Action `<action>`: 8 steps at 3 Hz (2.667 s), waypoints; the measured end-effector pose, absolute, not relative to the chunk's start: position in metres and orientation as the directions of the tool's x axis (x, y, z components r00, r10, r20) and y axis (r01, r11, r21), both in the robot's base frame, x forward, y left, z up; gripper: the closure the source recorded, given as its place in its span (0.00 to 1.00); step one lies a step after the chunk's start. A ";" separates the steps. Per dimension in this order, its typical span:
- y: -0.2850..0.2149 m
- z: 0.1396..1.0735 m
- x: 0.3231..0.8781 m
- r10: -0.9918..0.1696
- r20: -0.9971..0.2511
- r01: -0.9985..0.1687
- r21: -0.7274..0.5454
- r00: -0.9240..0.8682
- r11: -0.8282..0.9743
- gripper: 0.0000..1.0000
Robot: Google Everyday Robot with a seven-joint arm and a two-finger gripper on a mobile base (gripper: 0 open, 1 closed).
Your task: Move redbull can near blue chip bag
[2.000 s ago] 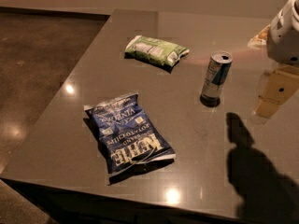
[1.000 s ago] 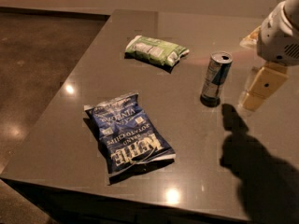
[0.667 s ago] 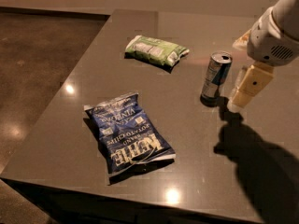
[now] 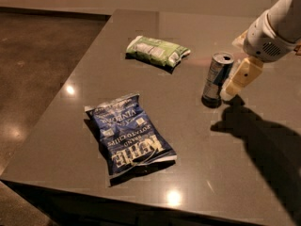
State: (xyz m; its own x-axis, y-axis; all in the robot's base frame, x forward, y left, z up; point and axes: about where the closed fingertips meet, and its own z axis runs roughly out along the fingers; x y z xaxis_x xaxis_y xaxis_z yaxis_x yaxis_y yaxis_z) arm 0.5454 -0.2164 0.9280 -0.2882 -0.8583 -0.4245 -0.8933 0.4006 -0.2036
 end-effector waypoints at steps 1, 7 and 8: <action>-0.221 0.921 0.557 -0.834 -0.453 -0.886 -0.176 -0.315 0.430 0.00; -0.115 0.940 0.497 -0.721 -0.662 -0.963 0.001 -0.202 0.269 1.00; -0.097 0.939 0.483 -0.737 -0.656 -0.974 -0.012 -0.162 0.224 0.83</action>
Offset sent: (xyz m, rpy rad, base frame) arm 0.0074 0.0113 -0.0074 0.1623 0.0562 -0.0167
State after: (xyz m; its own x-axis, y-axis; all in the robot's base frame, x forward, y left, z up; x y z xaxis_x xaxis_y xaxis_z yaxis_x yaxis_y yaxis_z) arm 0.4834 -0.0968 0.9394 -0.1619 -0.7369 -0.6563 -0.9744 0.2243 -0.0116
